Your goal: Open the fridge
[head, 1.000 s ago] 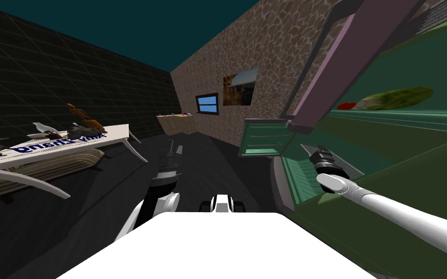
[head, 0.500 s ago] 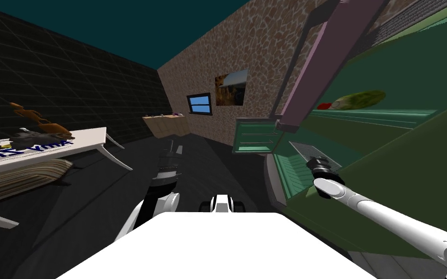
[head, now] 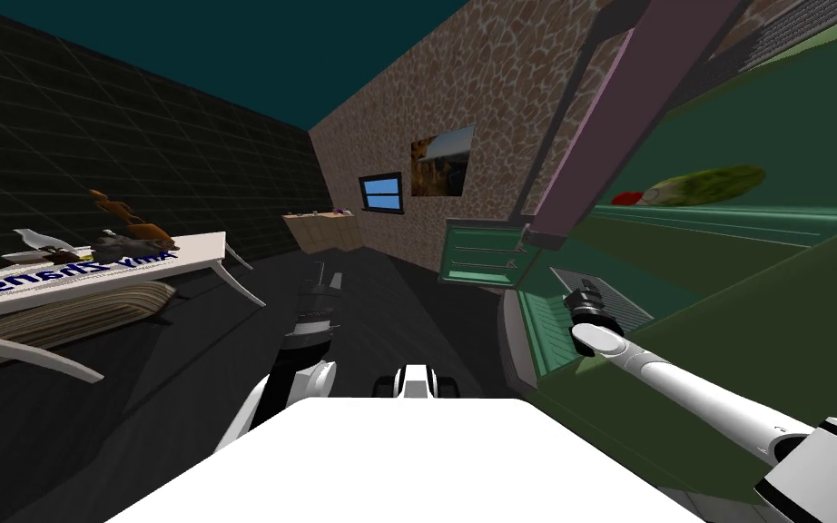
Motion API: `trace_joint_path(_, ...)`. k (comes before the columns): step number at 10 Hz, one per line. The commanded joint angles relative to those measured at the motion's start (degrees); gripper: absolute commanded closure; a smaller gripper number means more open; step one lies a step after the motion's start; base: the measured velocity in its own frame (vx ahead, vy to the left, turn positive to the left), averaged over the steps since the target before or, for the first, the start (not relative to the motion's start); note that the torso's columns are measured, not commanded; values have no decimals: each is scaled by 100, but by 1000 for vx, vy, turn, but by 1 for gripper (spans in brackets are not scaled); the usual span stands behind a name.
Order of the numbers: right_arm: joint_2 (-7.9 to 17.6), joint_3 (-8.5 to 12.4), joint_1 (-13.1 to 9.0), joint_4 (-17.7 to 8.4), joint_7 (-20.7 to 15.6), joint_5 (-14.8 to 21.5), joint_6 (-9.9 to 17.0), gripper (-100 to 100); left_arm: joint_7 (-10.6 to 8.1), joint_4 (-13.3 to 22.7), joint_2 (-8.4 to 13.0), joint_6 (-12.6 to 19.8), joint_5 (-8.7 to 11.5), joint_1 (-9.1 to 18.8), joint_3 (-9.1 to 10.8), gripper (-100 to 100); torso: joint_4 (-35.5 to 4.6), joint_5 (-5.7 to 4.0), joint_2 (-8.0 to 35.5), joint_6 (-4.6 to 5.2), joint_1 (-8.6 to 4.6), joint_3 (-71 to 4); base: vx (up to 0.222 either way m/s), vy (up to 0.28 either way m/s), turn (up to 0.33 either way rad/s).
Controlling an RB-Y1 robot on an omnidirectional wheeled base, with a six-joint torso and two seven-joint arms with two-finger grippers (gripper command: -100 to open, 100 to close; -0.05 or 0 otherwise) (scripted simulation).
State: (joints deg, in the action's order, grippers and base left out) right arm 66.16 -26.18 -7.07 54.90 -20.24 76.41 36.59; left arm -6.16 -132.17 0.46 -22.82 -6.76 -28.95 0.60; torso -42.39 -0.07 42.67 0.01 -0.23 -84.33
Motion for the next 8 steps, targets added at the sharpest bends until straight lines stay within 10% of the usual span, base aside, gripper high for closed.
trace_joint_path(1,-28,119,4,114,-412,-238,30,-100,0,0,0,0,0,-1,0,0,4,3,-22,6,9,-11,-64,-55,-6)
trace_joint_path(8,-309,412,-390,27,-1523,-812,50,-100,0,0,0,0,0,-1,0,0,5,6,-18,-7,17,-11,-63,-44,87)
